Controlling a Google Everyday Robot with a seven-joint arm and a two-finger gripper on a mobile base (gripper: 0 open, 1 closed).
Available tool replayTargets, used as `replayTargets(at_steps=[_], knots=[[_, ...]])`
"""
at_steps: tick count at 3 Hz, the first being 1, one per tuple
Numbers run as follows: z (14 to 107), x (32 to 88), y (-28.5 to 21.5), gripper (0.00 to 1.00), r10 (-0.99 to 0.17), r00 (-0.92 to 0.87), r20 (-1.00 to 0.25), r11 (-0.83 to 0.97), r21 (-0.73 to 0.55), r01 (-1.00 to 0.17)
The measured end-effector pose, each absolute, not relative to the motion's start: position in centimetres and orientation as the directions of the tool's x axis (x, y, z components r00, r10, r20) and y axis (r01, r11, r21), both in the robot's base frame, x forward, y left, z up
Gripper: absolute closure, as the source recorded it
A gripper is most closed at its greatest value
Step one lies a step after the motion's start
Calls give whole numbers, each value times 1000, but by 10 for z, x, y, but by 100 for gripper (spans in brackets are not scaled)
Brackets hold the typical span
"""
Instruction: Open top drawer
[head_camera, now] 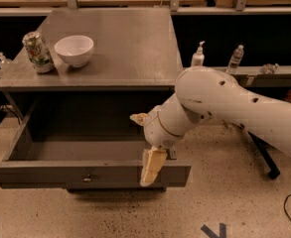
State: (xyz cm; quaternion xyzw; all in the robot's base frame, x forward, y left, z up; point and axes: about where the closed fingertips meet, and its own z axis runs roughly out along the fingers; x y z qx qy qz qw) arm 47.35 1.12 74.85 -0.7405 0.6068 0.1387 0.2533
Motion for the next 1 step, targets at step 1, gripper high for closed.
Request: replayTargets(at_steps=[1], knots=[[748,473,12,0,-829,226,-512,-137,-206,-969]])
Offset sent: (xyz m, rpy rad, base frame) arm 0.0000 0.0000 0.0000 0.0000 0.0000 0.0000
